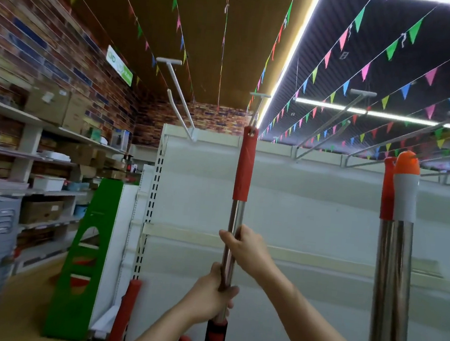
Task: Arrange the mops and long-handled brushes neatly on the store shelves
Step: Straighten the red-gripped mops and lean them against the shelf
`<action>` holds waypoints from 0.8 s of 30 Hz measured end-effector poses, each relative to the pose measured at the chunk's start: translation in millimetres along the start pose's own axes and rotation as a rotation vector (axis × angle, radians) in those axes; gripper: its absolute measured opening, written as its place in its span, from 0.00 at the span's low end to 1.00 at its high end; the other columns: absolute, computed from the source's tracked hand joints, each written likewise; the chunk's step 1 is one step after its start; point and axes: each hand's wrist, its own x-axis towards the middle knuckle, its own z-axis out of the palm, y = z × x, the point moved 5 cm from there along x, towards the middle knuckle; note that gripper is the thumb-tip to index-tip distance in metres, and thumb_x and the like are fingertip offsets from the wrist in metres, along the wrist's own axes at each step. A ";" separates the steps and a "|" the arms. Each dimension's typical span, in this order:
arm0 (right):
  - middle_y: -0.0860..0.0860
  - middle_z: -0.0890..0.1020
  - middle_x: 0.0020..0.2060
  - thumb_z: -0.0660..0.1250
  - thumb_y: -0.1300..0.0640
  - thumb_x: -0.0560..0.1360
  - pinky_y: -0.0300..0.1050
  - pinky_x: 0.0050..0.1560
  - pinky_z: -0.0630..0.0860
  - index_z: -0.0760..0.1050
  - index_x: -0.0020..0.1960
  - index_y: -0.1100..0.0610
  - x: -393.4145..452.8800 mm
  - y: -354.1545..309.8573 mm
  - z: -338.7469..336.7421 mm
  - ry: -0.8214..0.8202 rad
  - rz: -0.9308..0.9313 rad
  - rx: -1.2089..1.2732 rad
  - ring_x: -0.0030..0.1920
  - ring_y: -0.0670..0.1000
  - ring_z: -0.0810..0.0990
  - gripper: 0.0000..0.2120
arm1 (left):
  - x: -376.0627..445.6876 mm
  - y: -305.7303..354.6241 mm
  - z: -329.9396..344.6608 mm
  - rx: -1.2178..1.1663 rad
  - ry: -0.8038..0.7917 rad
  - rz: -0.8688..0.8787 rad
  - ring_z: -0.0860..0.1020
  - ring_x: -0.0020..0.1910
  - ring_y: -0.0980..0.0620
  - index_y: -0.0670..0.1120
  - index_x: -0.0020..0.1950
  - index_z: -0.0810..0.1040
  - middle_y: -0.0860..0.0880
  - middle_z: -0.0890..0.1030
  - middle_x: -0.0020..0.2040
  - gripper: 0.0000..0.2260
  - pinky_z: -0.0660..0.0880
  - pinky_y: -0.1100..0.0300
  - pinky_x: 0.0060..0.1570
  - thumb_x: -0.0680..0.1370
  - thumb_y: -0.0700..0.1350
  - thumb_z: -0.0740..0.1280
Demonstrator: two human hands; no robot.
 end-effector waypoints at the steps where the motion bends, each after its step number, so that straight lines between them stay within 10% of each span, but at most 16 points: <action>1: 0.49 0.72 0.30 0.62 0.48 0.77 0.45 0.35 0.69 0.65 0.35 0.53 4.4 3.5 3.5 -0.004 0.020 0.030 0.34 0.51 0.72 0.15 | 4.7 -4.1 1.1 -0.010 0.003 -0.015 0.78 0.35 0.51 0.44 0.58 0.62 0.43 0.77 0.42 0.11 0.79 0.50 0.45 0.78 0.44 0.61; 16: 0.60 0.76 0.47 0.71 0.52 0.71 0.61 0.47 0.78 0.63 0.44 0.55 12.0 27.5 11.8 0.225 0.062 0.193 0.46 0.63 0.80 0.16 | 8.5 -60.2 -17.4 0.040 0.139 -0.018 0.78 0.54 0.50 0.44 0.58 0.74 0.46 0.80 0.55 0.11 0.75 0.56 0.55 0.77 0.46 0.64; 19: 0.54 0.76 0.43 0.67 0.56 0.74 0.52 0.43 0.78 0.67 0.46 0.57 -17.7 43.0 27.9 0.295 0.015 0.179 0.42 0.57 0.79 0.10 | -11.9 -103.2 -24.3 0.074 0.154 -0.074 0.79 0.53 0.49 0.44 0.55 0.76 0.45 0.81 0.54 0.08 0.76 0.52 0.56 0.78 0.43 0.63; 24: 0.51 0.76 0.36 0.61 0.63 0.78 0.41 0.34 0.77 0.71 0.41 0.54 -82.7 84.2 133.8 -0.221 0.222 0.432 0.36 0.48 0.77 0.08 | -63.2 -198.2 -16.2 0.031 0.131 -0.336 0.77 0.54 0.46 0.38 0.57 0.76 0.43 0.78 0.54 0.10 0.74 0.52 0.55 0.79 0.38 0.59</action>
